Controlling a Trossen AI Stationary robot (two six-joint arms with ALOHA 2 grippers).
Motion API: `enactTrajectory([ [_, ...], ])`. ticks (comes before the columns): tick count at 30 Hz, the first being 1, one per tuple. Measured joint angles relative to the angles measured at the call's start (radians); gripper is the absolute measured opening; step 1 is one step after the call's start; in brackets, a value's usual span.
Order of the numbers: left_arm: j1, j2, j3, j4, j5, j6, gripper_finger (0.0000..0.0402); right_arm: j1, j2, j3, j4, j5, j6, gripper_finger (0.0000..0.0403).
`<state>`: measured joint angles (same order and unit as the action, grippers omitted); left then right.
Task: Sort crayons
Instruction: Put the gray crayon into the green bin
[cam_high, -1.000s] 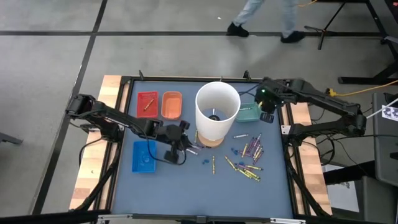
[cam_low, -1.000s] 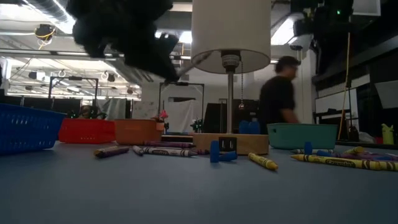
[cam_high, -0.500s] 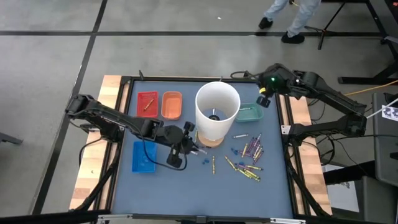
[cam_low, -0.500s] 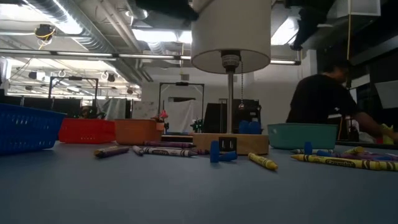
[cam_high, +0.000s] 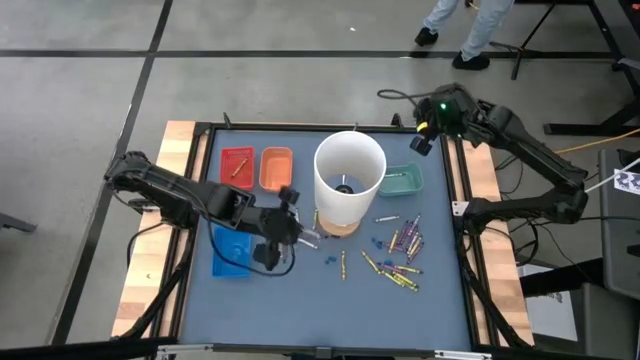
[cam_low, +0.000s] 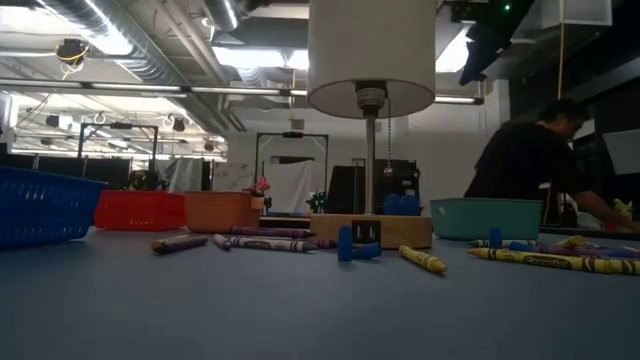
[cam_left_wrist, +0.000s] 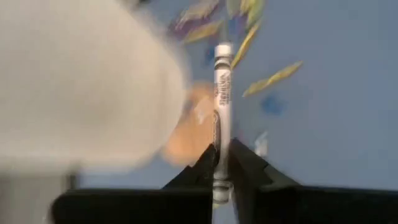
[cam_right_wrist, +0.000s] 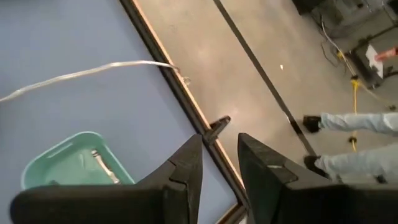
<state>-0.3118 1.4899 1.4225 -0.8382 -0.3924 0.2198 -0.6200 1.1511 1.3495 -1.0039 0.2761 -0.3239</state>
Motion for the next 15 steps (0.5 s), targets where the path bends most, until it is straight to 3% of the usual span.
enactTrajectory([
  [8,0.091,0.000,0.008,-0.343,-0.192,-0.175,0.0011,-0.071,0.000,0.000,0.013,-0.154,-0.020,0.0101],
  [12,0.184,0.000,0.006,-0.402,-0.257,-0.182,0.0011,-0.077,0.003,0.000,0.019,-0.183,-0.049,0.0101],
  [15,0.276,0.000,0.006,-0.403,-0.250,-0.127,0.0011,-0.083,0.011,0.000,0.021,-0.192,-0.051,0.0101],
])
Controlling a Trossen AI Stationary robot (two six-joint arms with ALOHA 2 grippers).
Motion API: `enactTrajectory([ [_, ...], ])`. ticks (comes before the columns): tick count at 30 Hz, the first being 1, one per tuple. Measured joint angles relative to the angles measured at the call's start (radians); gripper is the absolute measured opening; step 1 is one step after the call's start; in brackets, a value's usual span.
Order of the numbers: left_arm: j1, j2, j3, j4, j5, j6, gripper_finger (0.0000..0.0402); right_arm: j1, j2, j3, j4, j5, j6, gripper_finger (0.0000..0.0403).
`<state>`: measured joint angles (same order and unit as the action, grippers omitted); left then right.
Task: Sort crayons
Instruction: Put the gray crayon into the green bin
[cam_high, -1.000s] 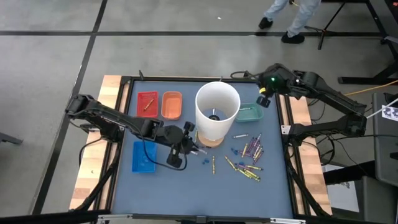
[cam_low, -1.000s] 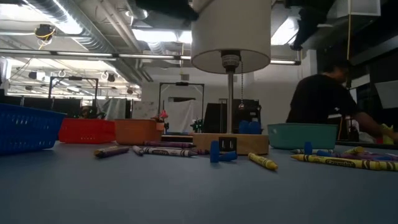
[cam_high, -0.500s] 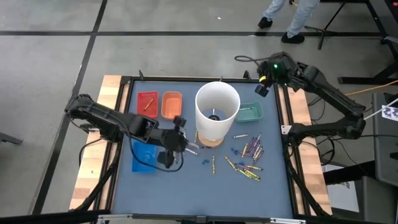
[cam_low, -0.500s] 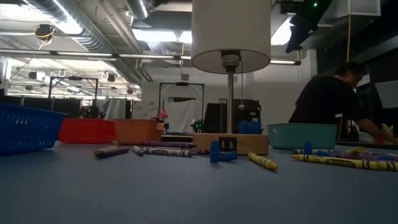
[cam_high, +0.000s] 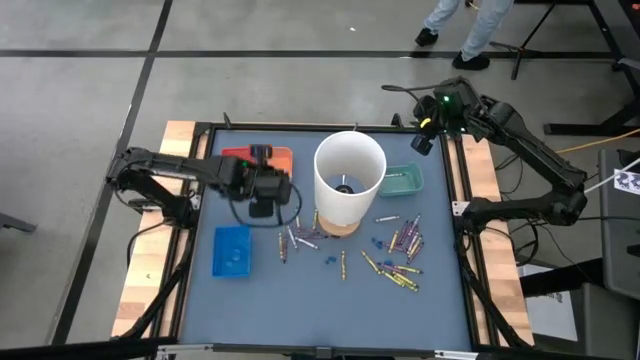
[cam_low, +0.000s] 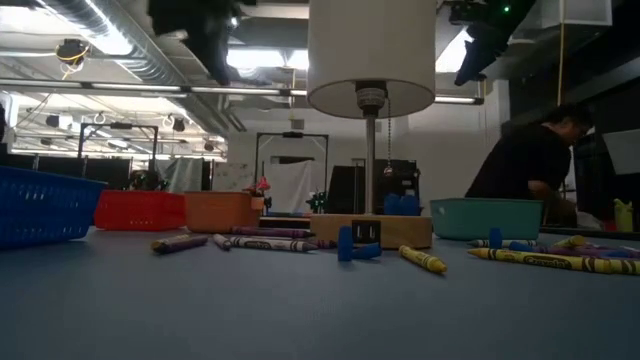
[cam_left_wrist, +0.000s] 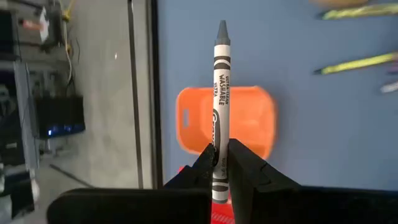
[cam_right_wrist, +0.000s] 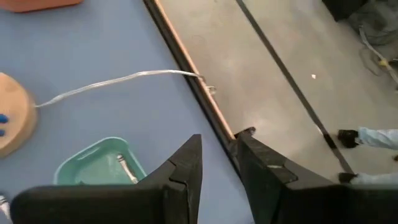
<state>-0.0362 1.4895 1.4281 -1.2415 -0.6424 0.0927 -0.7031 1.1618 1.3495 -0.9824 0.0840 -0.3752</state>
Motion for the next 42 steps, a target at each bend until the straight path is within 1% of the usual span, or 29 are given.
enactTrajectory([
  [3,0.099,0.000,0.000,0.046,0.043,0.082,0.0011,-0.019,0.014,0.000,0.017,-0.041,-0.013,0.0101],
  [6,0.196,0.000,0.000,0.128,0.110,0.170,0.0011,-0.039,0.042,0.000,0.036,-0.110,-0.031,0.0101],
  [8,0.259,0.000,0.000,0.188,0.182,0.234,0.0011,-0.060,0.061,0.000,0.057,-0.150,-0.050,0.0101],
  [12,0.371,0.000,0.000,0.326,0.371,0.338,0.0011,-0.097,0.111,0.000,0.102,-0.211,-0.070,0.0101],
  [14,0.419,0.000,0.000,0.393,0.449,0.378,0.0011,-0.111,0.139,-0.001,0.124,-0.248,-0.086,0.0101],
  [18,0.501,0.000,0.000,0.513,0.566,0.436,0.0011,-0.131,0.187,-0.001,0.170,-0.329,-0.121,0.0101],
  [22,0.562,0.012,-0.002,0.620,0.689,0.441,0.0011,-0.129,0.225,-0.001,0.216,-0.394,-0.132,0.0101],
  [25,0.585,0.029,-0.002,0.711,0.767,0.442,0.0011,-0.129,0.240,-0.001,0.265,-0.444,-0.155,0.0101],
  [28,0.595,0.060,-0.002,0.806,0.809,0.442,0.0011,-0.129,0.247,-0.001,0.314,-0.510,-0.178,0.0101],
  [32,0.601,0.115,-0.002,0.940,0.820,0.480,0.0011,-0.141,0.243,-0.001,0.357,-0.581,-0.193,0.0101],
  [39,0.599,0.224,-0.002,1.203,0.878,0.488,0.0011,-0.229,0.233,-0.001,0.353,-0.677,-0.236,0.0101],
  [42,0.599,0.261,-0.002,1.284,0.890,0.495,0.0011,-0.271,0.232,-0.001,0.354,-0.735,-0.254,0.0101],
])
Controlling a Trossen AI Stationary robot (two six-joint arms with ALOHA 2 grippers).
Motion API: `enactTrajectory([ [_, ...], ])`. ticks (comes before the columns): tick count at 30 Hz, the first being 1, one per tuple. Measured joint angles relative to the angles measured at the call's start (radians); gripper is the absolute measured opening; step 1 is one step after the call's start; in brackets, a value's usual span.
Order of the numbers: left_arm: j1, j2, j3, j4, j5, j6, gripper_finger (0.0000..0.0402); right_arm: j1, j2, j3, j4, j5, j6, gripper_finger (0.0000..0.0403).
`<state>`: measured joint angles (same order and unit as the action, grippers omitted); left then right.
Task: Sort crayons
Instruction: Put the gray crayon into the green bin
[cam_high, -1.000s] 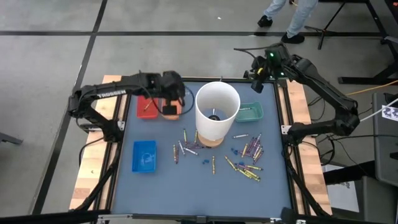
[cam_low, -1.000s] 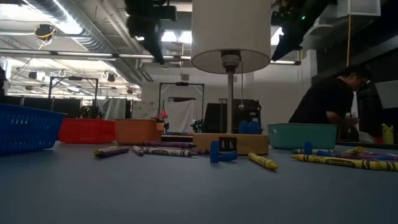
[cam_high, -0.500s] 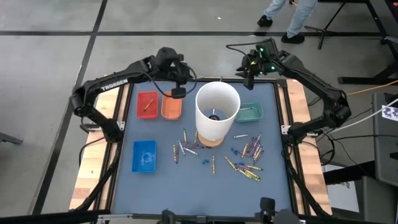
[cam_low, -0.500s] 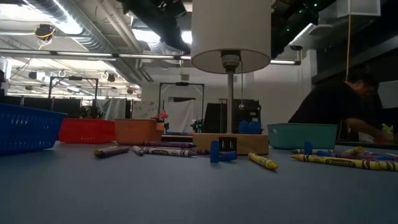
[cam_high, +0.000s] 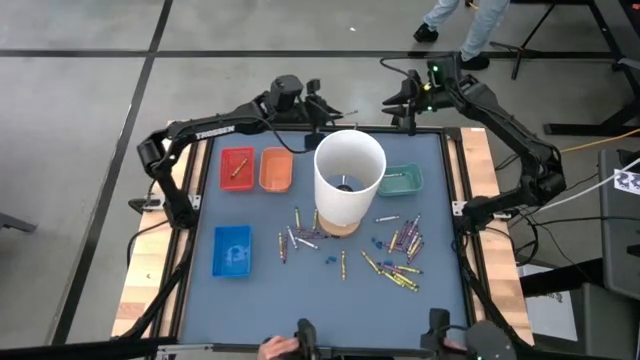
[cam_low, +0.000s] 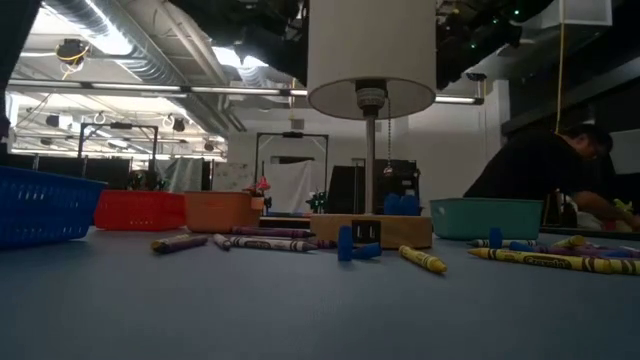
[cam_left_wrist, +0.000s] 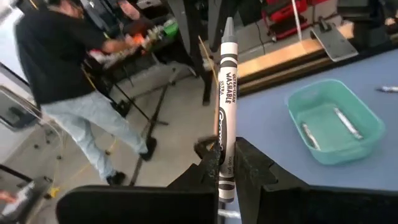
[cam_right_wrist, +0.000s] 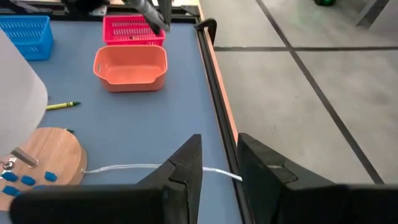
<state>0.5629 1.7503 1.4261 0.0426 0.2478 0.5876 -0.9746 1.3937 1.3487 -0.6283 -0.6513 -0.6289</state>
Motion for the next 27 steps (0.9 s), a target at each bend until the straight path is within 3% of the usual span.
enactTrajectory([
  [5,0.000,0.049,0.000,0.098,0.004,0.001,0.0011,-0.042,0.000,0.000,0.004,-0.054,-0.059,0.0101],
  [15,0.000,0.118,0.000,0.260,0.007,0.026,0.0011,-0.048,0.002,0.000,0.059,-0.058,-0.143,0.0101],
  [23,-0.007,0.126,0.000,0.281,0.008,0.024,0.0011,-0.047,0.003,0.000,0.062,-0.064,-0.144,0.0101],
  [27,-0.020,0.126,0.000,0.301,0.009,0.025,0.0011,-0.046,0.003,0.000,0.057,-0.130,-0.163,0.0101],
])
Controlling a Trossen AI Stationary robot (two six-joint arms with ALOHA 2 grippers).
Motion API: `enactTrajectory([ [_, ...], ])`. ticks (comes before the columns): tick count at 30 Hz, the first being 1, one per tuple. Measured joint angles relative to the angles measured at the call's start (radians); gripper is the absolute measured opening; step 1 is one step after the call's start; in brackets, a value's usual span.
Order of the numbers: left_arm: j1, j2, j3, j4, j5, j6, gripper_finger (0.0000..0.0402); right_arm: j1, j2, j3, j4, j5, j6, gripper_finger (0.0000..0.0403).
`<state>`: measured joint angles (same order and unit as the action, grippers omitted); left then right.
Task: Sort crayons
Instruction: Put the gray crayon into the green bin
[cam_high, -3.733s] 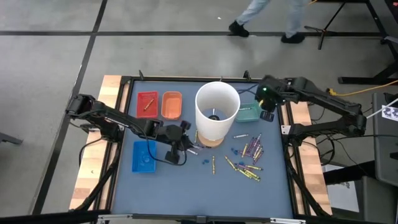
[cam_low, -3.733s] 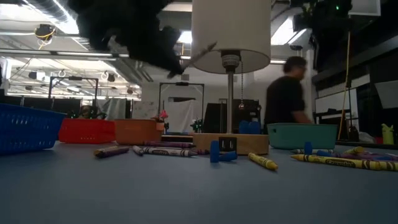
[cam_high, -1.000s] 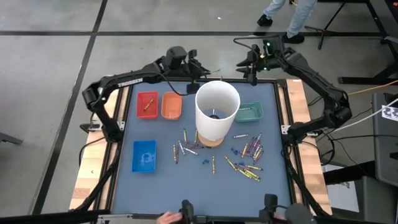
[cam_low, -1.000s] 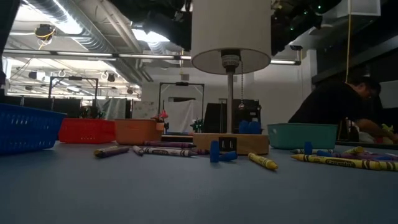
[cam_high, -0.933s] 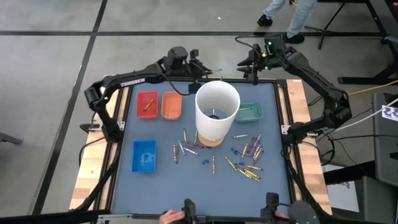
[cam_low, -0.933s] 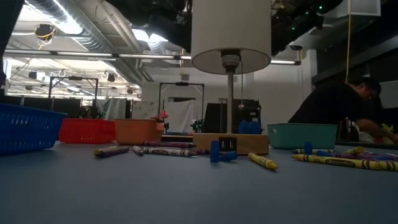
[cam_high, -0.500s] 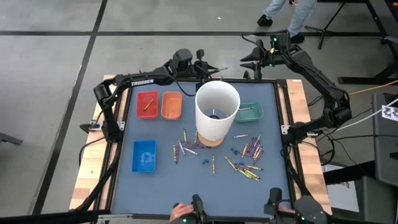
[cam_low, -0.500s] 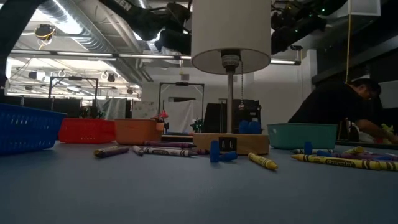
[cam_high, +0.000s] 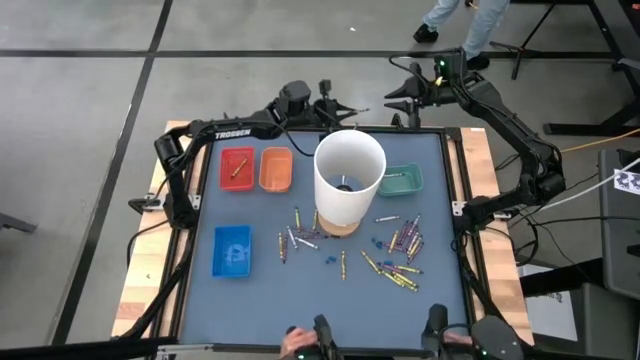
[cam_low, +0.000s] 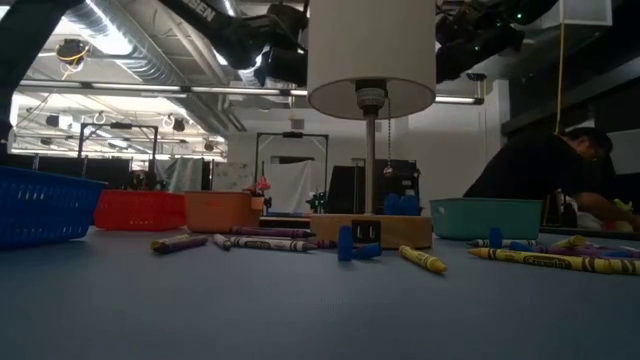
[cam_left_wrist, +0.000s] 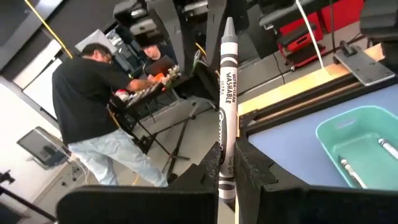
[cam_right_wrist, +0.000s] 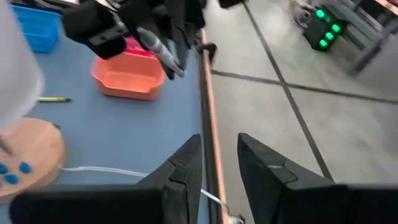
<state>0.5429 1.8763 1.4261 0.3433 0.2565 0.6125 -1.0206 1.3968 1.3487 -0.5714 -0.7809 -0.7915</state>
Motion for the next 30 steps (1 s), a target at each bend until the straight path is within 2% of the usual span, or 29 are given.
enactTrajectory([
  [7,-0.008,0.000,0.000,0.012,0.000,-0.001,0.0011,0.000,0.000,0.000,-0.006,-0.239,-0.144,0.0101],
  [16,-0.010,0.000,0.000,0.011,0.000,-0.001,0.0011,0.000,0.000,-0.039,0.025,-0.253,-0.293,0.0101],
  [23,-0.010,0.000,0.000,0.011,0.000,-0.003,0.0011,0.000,0.001,-0.145,0.287,-0.260,-0.290,0.0101],
  [30,-0.021,0.000,0.000,0.010,0.000,-0.003,0.0011,0.034,0.003,-0.208,0.414,-0.244,-0.287,0.0101],
])
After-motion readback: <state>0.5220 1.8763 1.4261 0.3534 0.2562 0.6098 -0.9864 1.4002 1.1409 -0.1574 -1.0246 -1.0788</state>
